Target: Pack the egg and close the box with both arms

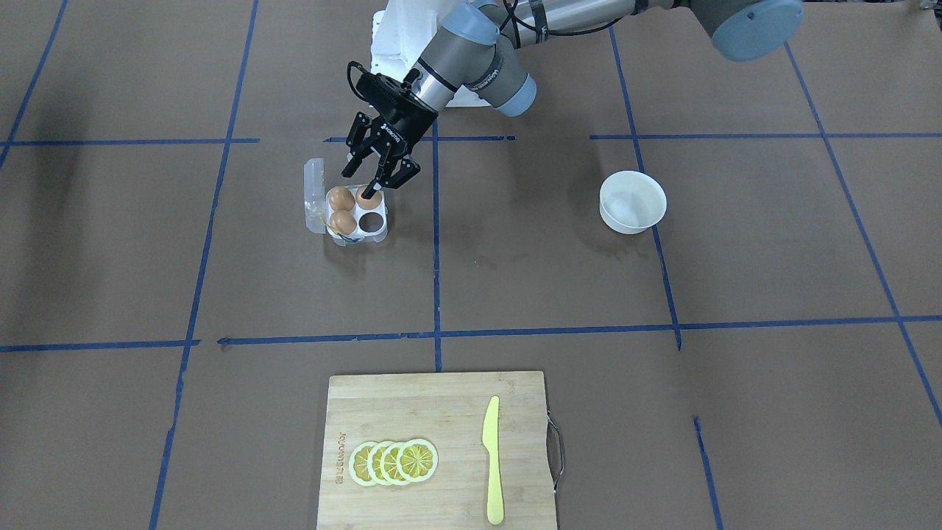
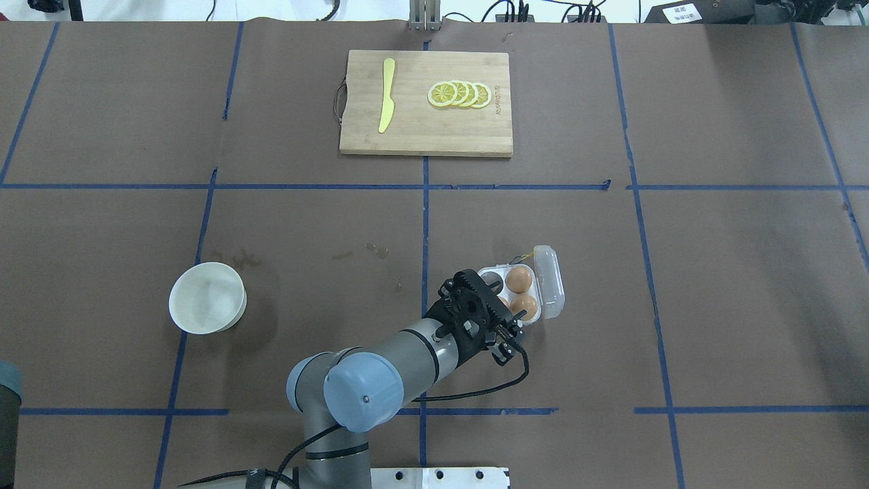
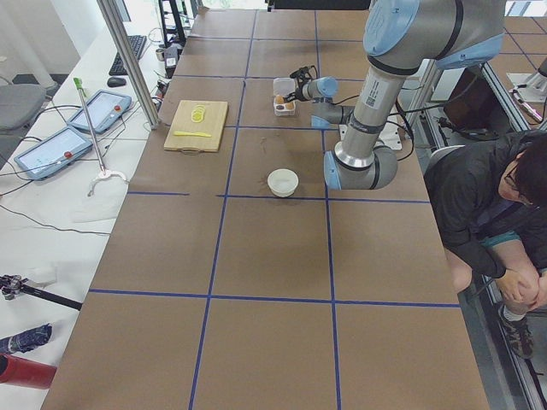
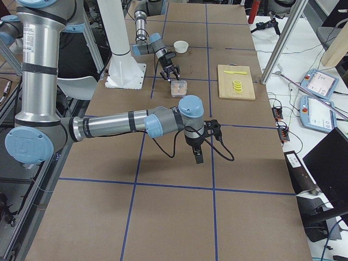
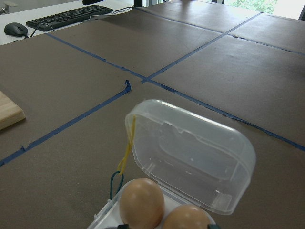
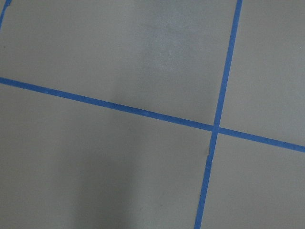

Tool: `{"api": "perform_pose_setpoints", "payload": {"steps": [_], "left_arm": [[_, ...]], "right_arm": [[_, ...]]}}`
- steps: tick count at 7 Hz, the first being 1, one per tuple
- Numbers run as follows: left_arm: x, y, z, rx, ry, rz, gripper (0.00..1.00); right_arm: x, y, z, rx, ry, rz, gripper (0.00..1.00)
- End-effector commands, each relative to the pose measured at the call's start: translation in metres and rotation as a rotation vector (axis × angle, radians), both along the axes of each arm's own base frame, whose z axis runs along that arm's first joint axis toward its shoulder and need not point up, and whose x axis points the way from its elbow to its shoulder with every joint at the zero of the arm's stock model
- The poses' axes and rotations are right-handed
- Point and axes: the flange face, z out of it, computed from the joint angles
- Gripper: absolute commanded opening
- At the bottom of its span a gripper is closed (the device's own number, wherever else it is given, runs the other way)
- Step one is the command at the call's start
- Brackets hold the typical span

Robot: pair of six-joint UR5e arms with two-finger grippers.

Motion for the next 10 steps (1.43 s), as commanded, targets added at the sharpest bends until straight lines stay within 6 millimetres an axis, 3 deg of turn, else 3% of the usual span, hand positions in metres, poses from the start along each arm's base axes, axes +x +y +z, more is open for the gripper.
{"api": "perform_pose_setpoints", "payload": {"steps": [1, 2, 4, 5, 6, 7, 8, 9, 10], "left_arm": [[-0.007, -0.001, -0.014, 0.006, 0.027, 0.027, 0.99], [-0.027, -0.017, -0.029, 0.006, 0.067, 0.046, 0.99], [-0.068, -0.07, -0.038, 0.002, 0.027, 0.113, 0.99], [-0.1, -0.098, -0.04, -0.07, -0.023, 0.136, 0.99], [-0.143, -0.113, -0.04, -0.154, -0.094, 0.165, 0.99], [-0.186, -0.123, -0.036, -0.23, -0.183, 0.159, 0.99], [-0.214, -0.132, -0.026, -0.29, -0.255, 0.122, 0.99], [-0.238, -0.152, -0.011, -0.353, -0.322, 0.069, 0.99], [-0.279, -0.185, 0.01, -0.414, -0.371, 0.006, 0.99]], "right_arm": [[0.0, 0.0, -0.001, 0.0, -0.003, -0.001, 1.0], [-0.001, 0.0, -0.001, 0.0, -0.003, -0.002, 1.0], [0.0, -0.001, -0.002, -0.005, -0.007, 0.008, 1.0], [-0.001, -0.002, -0.005, -0.006, -0.009, 0.012, 1.0], [-0.001, -0.002, -0.005, -0.009, -0.01, 0.016, 1.0], [-0.002, -0.003, -0.005, -0.011, -0.012, 0.019, 1.0], [-0.002, -0.003, -0.007, -0.012, -0.014, 0.023, 1.0], [-0.002, -0.003, -0.006, -0.012, -0.013, 0.022, 1.0], [-0.002, -0.004, -0.006, -0.013, -0.012, 0.024, 1.0]]}}
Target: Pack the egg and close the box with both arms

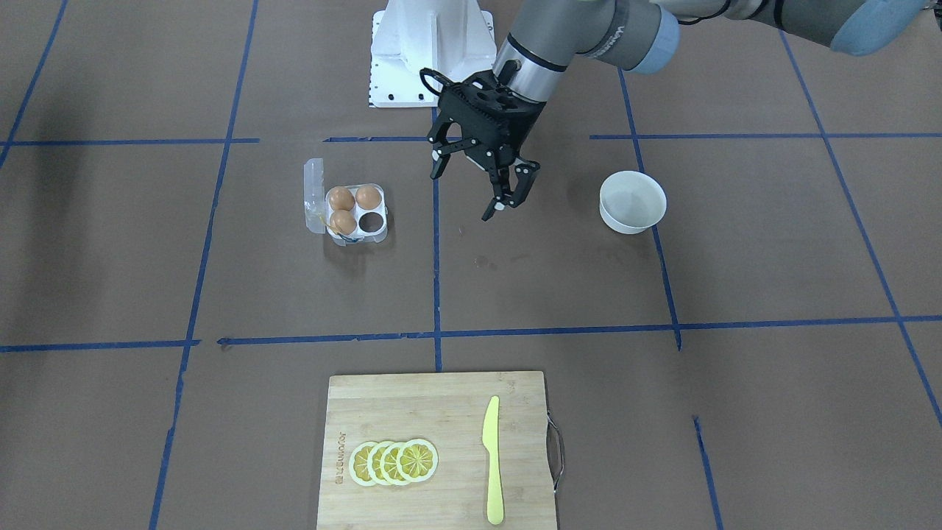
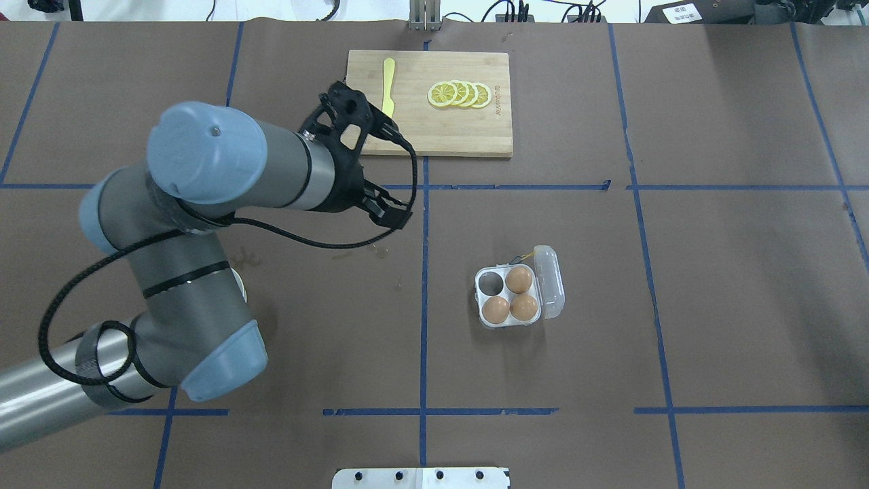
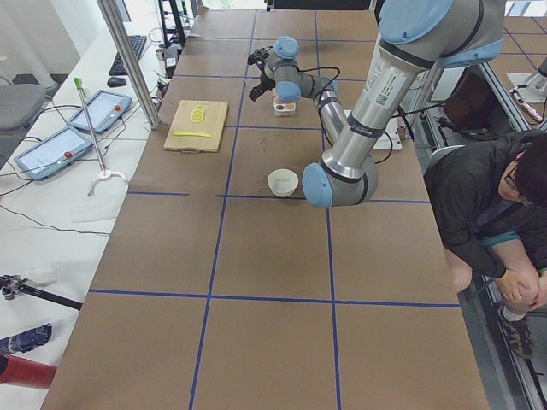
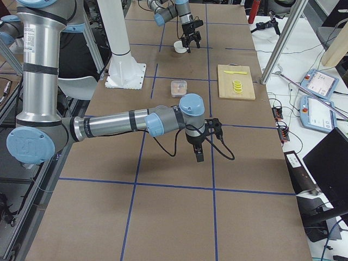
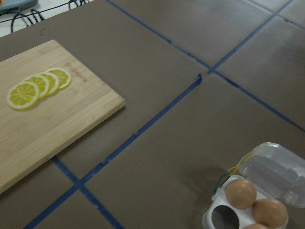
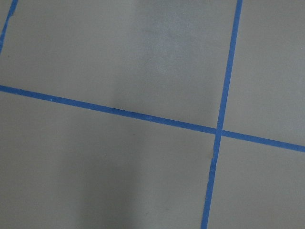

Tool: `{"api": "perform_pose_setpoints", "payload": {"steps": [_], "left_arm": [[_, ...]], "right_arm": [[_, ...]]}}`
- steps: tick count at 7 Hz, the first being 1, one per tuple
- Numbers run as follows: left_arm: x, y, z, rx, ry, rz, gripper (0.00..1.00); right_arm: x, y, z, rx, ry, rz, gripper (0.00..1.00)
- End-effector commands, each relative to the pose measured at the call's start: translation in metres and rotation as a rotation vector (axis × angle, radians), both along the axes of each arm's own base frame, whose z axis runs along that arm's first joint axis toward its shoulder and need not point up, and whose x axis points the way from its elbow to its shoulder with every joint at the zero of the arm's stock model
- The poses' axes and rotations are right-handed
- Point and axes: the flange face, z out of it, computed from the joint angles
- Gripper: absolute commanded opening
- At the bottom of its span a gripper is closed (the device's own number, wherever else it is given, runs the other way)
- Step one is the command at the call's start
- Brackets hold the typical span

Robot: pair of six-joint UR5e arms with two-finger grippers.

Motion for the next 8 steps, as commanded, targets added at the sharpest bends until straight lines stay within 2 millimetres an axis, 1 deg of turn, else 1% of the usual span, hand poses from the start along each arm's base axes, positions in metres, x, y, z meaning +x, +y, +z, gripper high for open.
{"api": "perform_pose_setpoints", "payload": {"steps": [1, 2, 3, 4, 5, 6, 7, 8], "left_arm": [[-0.114, -0.074, 0.051, -0.155, -0.105, -0.103, 1.0], [-0.17, -0.098, 0.087, -0.29, -0.137, -0.087, 1.0], [-0.201, -0.113, 0.123, -0.45, -0.199, -0.113, 1.0], [-0.237, -0.129, 0.165, -0.621, -0.289, -0.183, 1.0], [-0.313, -0.147, 0.196, -0.624, -0.323, -0.237, 1.0], [-0.356, -0.133, 0.265, -0.617, -0.397, -0.167, 1.0], [-0.414, -0.133, 0.296, -0.608, -0.419, -0.176, 1.0], [-0.464, -0.108, 0.344, -0.661, -0.383, -0.167, 1.0]], "right_arm": [[0.0, -0.001, -0.001, 0.0, 0.001, 0.002, 1.0], [0.0, -0.001, -0.001, 0.003, 0.001, 0.0, 1.0], [0.0, -0.001, -0.001, 0.003, 0.001, 0.0, 1.0], [0.0, -0.001, -0.003, 0.005, -0.001, 0.001, 1.0], [0.0, -0.001, -0.004, 0.005, -0.002, 0.002, 1.0], [0.0, 0.0, -0.007, -0.002, -0.008, 0.016, 1.0], [-0.001, 0.0, -0.015, -0.015, -0.028, 0.038, 1.0], [-0.003, 0.002, -0.032, -0.013, -0.061, 0.053, 1.0]]}}
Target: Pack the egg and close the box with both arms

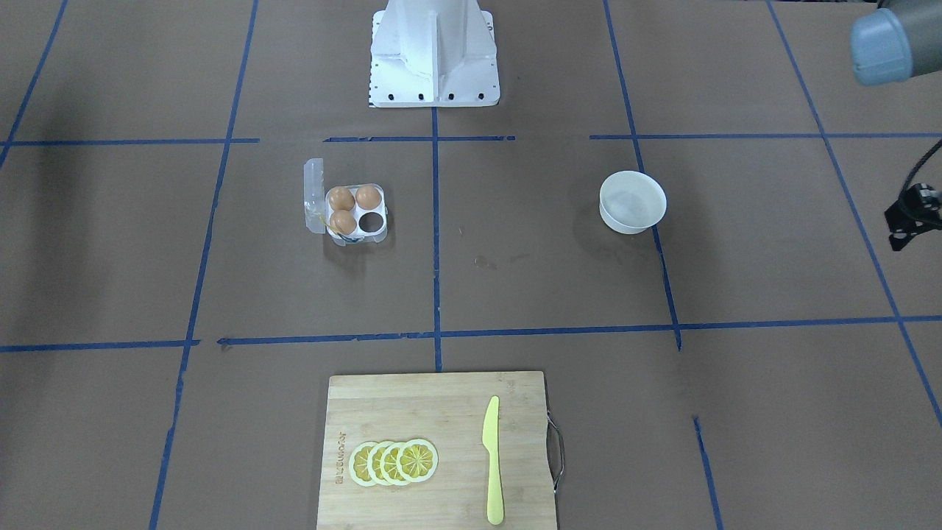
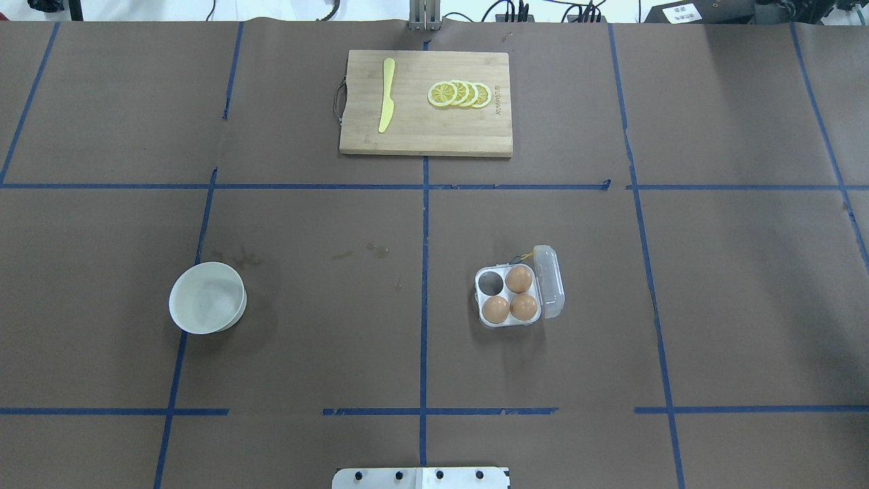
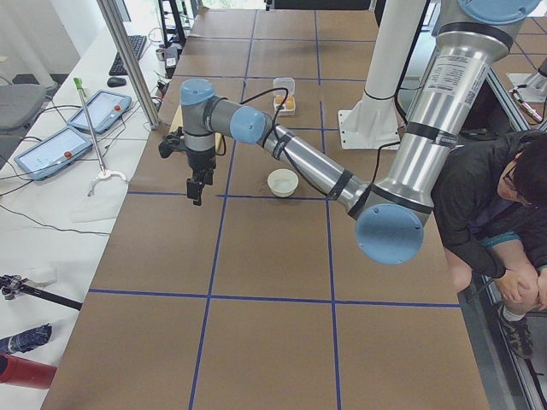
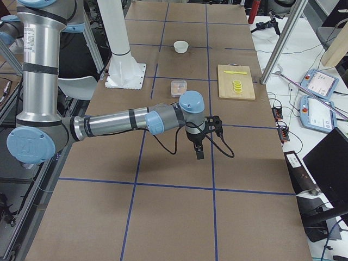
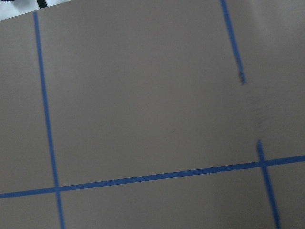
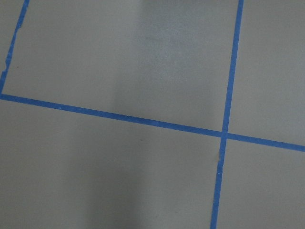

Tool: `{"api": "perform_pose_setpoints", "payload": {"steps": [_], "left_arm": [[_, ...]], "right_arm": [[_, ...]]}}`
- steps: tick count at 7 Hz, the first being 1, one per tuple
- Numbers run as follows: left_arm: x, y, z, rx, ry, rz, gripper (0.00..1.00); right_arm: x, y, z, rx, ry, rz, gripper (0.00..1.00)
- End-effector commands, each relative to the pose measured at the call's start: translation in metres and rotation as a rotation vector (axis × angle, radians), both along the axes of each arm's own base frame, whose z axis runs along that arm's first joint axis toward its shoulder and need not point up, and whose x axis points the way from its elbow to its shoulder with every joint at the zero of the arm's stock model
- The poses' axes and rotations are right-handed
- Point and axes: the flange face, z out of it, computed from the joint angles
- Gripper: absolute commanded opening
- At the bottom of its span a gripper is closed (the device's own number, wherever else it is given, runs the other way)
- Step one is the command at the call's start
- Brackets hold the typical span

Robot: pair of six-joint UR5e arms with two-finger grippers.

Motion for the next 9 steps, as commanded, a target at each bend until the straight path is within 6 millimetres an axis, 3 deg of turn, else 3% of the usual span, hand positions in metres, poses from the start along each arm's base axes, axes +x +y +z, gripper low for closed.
{"api": "perform_pose_setpoints", "payload": {"steps": [1, 2, 3, 4, 5, 7, 8, 9], "left_arm": [[-0.085, 0.057, 0.103, -0.041, 0.177, -0.009, 1.0], [-0.092, 0.102, 0.146, 0.035, 0.22, 0.0, 1.0], [-0.091, 0.106, 0.162, 0.078, 0.221, 0.002, 1.0], [-0.09, 0.101, 0.164, 0.077, 0.22, 0.003, 1.0], [-0.09, 0.1, 0.161, 0.083, 0.221, 0.004, 1.0], [-0.09, 0.1, 0.159, 0.086, 0.221, 0.004, 1.0], [-0.09, 0.099, 0.157, 0.091, 0.223, 0.005, 1.0], [-0.09, 0.099, 0.156, 0.094, 0.221, 0.005, 1.0]], "right_arm": [[-0.011, 0.006, -0.041, -0.03, -0.091, 0.05, 1.0], [-0.033, 0.012, -0.066, -0.052, -0.119, 0.06, 1.0], [-0.071, 0.01, -0.098, -0.094, -0.153, 0.075, 1.0], [-0.112, 0.009, -0.125, -0.127, -0.172, 0.08, 1.0], [-0.159, 0.019, -0.13, -0.148, -0.136, 0.089, 1.0], [-0.253, 0.05, -0.135, -0.157, -0.134, 0.187, 0.9], [-0.282, 0.062, -0.131, -0.141, -0.105, 0.179, 0.89], [-0.3, 0.067, -0.141, -0.136, -0.119, 0.156, 0.9]]}}
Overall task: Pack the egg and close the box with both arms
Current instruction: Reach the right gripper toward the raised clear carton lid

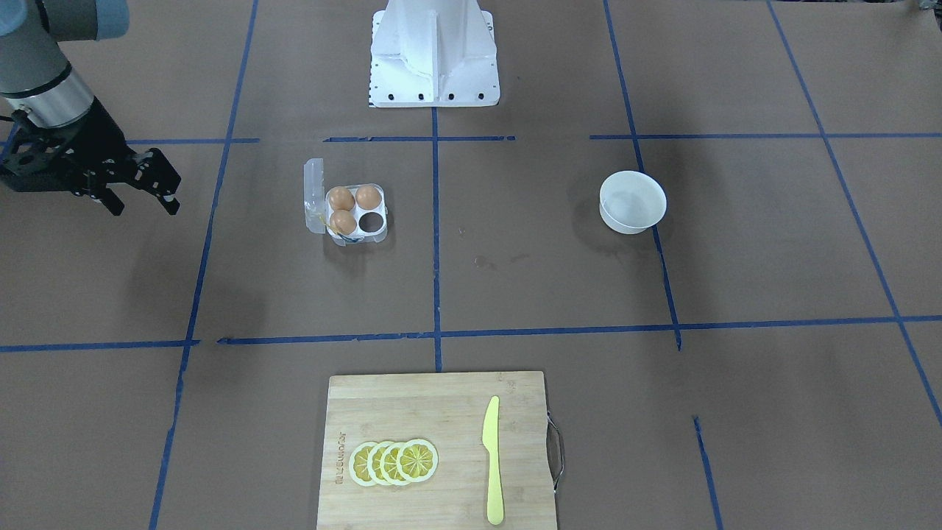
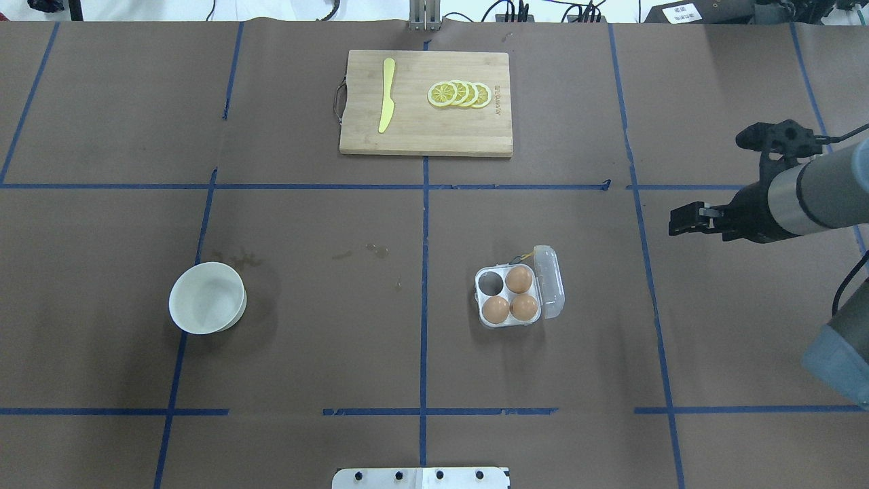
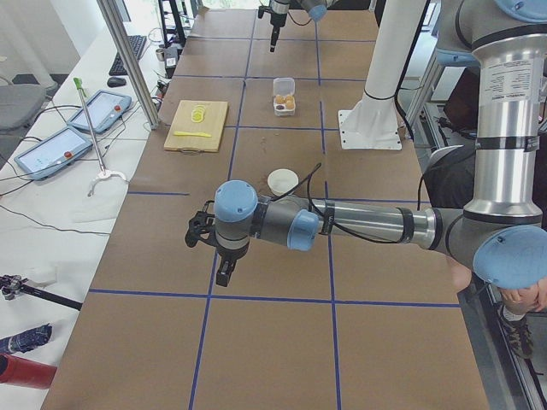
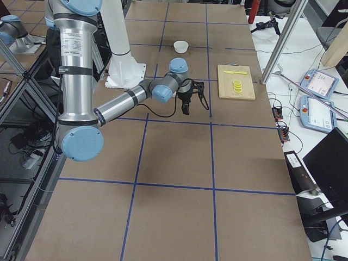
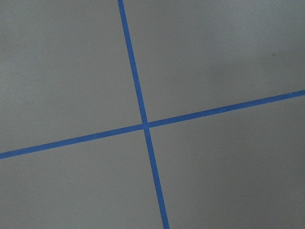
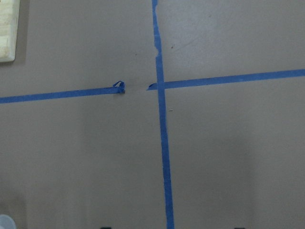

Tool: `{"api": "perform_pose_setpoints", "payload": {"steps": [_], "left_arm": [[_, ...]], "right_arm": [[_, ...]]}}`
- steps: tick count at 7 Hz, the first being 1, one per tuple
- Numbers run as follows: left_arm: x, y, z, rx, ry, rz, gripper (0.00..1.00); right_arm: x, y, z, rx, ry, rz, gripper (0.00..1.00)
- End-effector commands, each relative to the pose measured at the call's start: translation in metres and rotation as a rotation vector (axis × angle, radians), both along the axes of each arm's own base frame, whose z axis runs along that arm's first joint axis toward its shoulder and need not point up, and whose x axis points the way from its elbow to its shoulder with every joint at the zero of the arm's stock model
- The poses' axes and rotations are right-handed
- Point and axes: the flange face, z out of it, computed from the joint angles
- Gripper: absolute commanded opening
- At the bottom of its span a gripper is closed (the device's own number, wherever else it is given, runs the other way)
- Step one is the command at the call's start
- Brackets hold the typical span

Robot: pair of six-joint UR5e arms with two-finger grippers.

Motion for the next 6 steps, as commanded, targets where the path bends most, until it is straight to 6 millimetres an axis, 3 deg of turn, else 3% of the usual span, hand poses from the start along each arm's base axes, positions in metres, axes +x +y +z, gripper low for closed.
{"api": "perform_pose_setpoints", "payload": {"steps": [1, 3, 4, 6], "left_arm": [[0.0, 0.0, -0.004, 0.011, -0.001, 0.0, 1.0], [0.001, -0.002, -0.004, 0.012, -0.001, 0.002, 1.0], [0.0, -0.002, -0.006, 0.015, -0.001, 0.001, 1.0], [0.001, -0.002, -0.008, 0.019, -0.001, 0.002, 1.0]], "right_arm": [[-0.049, 0.014, -0.023, 0.009, -0.033, -0.021, 0.95], [-0.092, 0.022, -0.039, 0.048, -0.039, -0.044, 1.0], [-0.1, 0.028, -0.045, 0.03, -0.053, -0.039, 1.0], [-0.134, 0.041, -0.071, 0.036, -0.081, -0.031, 1.0]]}}
